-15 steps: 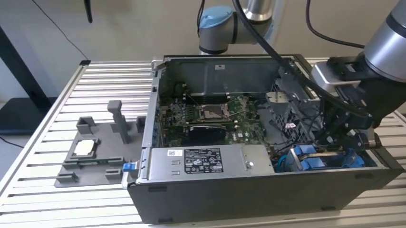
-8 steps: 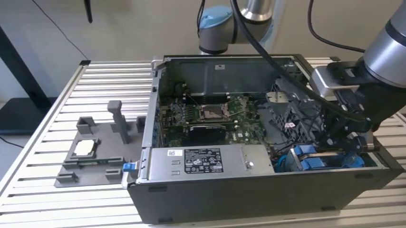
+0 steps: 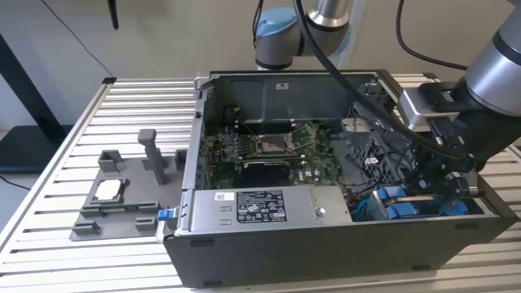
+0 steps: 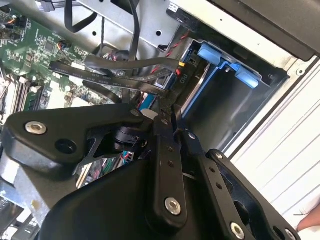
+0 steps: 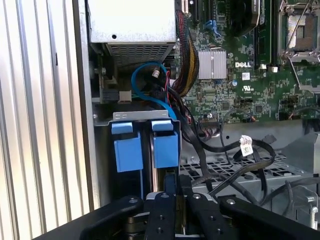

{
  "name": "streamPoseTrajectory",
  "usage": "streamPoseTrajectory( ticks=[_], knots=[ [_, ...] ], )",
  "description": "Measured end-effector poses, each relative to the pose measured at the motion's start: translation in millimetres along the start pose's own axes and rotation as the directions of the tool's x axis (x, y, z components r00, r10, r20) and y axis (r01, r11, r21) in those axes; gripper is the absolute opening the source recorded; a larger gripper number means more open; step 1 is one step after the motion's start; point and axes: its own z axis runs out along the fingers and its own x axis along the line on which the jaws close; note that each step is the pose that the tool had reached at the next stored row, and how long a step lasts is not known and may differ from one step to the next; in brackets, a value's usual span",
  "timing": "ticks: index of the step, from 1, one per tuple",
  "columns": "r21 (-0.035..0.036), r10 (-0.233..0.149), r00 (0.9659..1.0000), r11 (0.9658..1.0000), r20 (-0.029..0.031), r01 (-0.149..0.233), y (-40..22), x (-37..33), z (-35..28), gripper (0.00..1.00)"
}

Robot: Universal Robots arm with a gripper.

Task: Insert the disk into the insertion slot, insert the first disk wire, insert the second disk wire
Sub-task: 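Insert the second disk wire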

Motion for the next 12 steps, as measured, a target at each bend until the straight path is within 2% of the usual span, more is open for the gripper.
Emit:
streamPoseTrajectory(
  ticks=[9,10,12],
  knots=[
    [-0.0001,0.003,1.0,1.0,0.0014,-0.003,0.4,0.8,3.6,0.17],
    [-0.0001,0.003,1.0,1.0,0.0017,-0.003,0.6,0.9,3.3,0.24],
    [-0.0004,0.004,1.0,1.0,0.006,-0.004,0.7,1.2,2.4,0.24]
  ],
)
